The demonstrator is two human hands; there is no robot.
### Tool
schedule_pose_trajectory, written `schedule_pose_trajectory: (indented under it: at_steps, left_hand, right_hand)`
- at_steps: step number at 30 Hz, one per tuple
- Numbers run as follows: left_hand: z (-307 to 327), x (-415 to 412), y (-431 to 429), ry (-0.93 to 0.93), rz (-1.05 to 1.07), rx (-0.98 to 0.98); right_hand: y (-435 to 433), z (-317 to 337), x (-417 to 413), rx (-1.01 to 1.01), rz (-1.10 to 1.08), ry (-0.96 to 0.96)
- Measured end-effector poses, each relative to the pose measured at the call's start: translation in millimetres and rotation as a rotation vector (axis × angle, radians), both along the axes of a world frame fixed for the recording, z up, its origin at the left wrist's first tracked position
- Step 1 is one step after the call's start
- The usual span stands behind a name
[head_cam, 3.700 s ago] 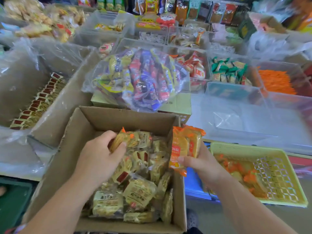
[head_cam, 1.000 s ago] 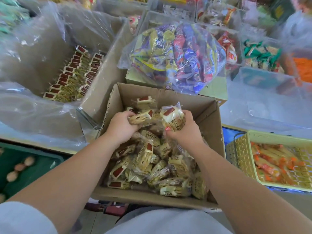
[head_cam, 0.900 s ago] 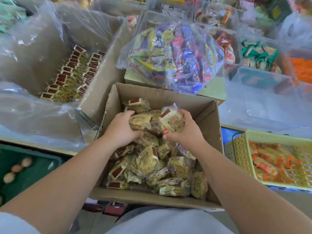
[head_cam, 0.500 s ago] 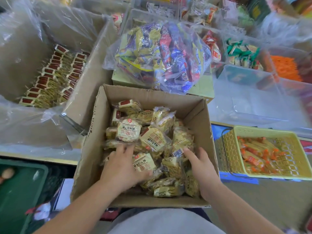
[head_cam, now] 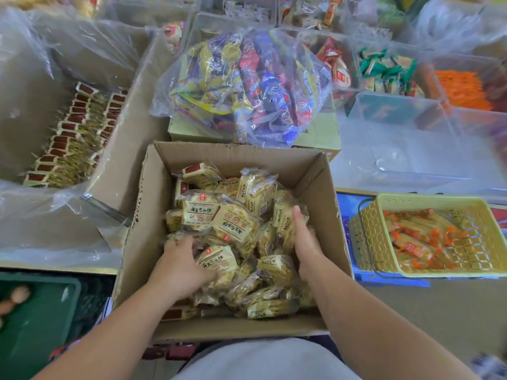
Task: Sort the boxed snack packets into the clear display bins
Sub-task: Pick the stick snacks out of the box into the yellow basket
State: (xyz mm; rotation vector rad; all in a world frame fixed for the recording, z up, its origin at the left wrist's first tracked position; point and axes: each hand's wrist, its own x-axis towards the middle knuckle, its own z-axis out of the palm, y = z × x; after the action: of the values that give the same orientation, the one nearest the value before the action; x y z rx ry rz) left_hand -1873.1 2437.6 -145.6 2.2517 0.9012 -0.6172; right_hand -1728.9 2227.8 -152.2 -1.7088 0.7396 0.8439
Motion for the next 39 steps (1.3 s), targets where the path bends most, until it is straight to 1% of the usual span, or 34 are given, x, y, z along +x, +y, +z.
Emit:
schedule_pose_trajectory:
  at_steps: [3,5,7,10,13,15,17,20,24,28,31,33,35,38,39]
  left_hand:
    - [-2,0,4,0.005,-0.003,-0.036]
    - [-2,2,3,-0.011,-0.020,-0.049]
    - [-4,3,2,-0.025,-0.028,-0.064]
    - [-6,3,-2,-0.053,-0.018,-0.119]
    - [-1,3,-6,-0.065,0.030,-0.197]
    - [1,2,-8,-0.027,-0.026,-0.175]
    - [3,0,-12,0.017,-0.118,-0.118]
    - [1,0,-16,0.043,-0.183,-0.050]
    - [1,4,-13,0.040,-0.246,0.015]
    - [5,-2,1,-0.095,-0.257,0.035]
    - [13,-10,5,-0.171,-0.172,0.015]
    - [16,-15,2,-0.233,-0.124,0.021]
    - [16,-18,0,-0.301,-0.116,0.026]
    - [21,-16,1,-0.320,-0.059,-0.058]
    - [23,-15,2,-0.326,-0.022,-0.072]
  right_hand:
    - [-6,-6,1,0.278,-0.048,0.082]
    - [-10,-9,2,0.355,-0.033,0.099]
    - [-9,-8,2,0.387,0.016,0.101]
    - [7,5,-8,0.328,0.187,-0.014]
    - [32,21,-30,0.176,0.536,-0.222]
    - [40,24,-42,0.035,0.769,-0.354]
    - [38,25,-46,-0.016,0.888,-0.410]
    - [24,29,-38,0.008,0.879,-0.429]
    - [-5,37,-20,-0.022,0.810,-0.429]
    - [-32,43,-16,0.022,0.792,-0.364]
    - [-34,43,-26,0.063,0.823,-0.234]
    - [-25,46,-36,0.055,0.854,-0.189]
    - [-10,49,-49,0.009,0.916,-0.210]
    - [14,50,-69,-0.091,1.048,-0.367]
    - [21,50,-74,-0.103,1.062,-0.394]
